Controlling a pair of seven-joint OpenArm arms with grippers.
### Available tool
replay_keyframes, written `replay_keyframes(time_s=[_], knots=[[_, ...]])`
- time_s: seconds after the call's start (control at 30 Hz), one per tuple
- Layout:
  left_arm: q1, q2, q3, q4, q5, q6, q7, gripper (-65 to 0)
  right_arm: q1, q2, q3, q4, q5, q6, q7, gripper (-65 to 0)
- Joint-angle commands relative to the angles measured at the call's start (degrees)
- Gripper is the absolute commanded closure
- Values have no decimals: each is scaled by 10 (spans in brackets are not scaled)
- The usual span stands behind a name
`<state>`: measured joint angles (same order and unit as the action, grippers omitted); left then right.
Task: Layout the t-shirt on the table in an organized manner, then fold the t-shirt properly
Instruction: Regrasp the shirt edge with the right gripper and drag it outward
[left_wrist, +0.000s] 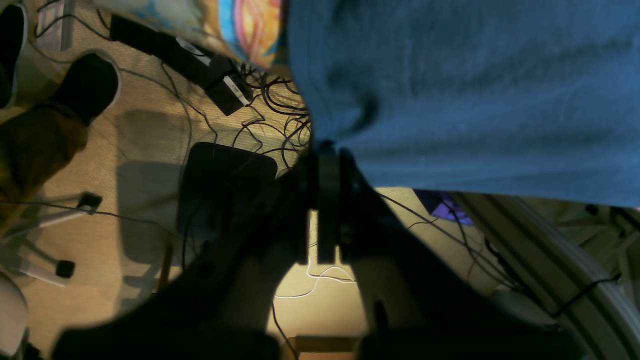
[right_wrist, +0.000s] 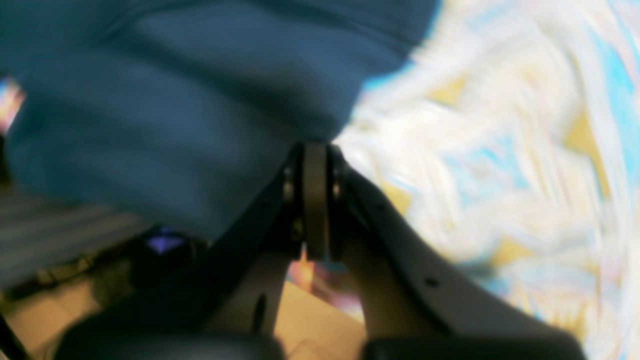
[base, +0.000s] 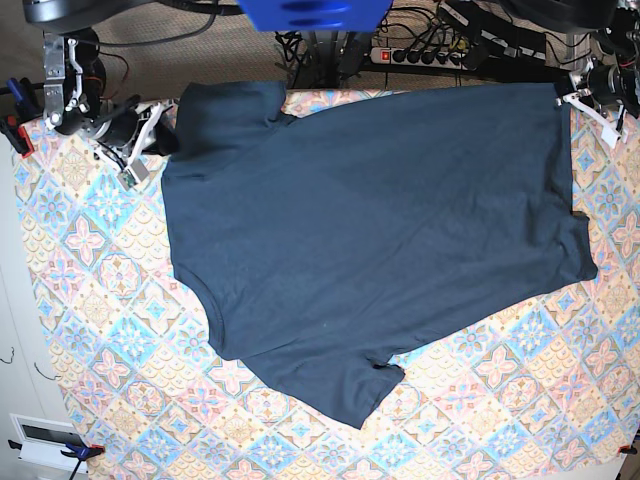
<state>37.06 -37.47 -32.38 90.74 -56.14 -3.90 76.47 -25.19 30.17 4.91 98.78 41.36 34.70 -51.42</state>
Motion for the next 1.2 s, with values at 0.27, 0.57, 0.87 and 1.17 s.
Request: replay_keyframes(time_s=[0.27, 0.57, 0.87, 1.17], knots=[[3, -13, -10, 69, -54, -1, -18, 0, 7, 9, 41, 56, 11, 7, 9, -7], [-7, 1, -55, 82, -65, -1, -19, 0, 38, -2, 80, 72, 11, 8, 11, -7], [-45, 24, -116, 80, -63, -1, -16, 0, 159, -39, 74, 66, 11, 8, 9, -7], [-88, 59, -160, 79, -54, -1, -19, 0, 257, -59, 21, 5, 8, 8, 9, -7]])
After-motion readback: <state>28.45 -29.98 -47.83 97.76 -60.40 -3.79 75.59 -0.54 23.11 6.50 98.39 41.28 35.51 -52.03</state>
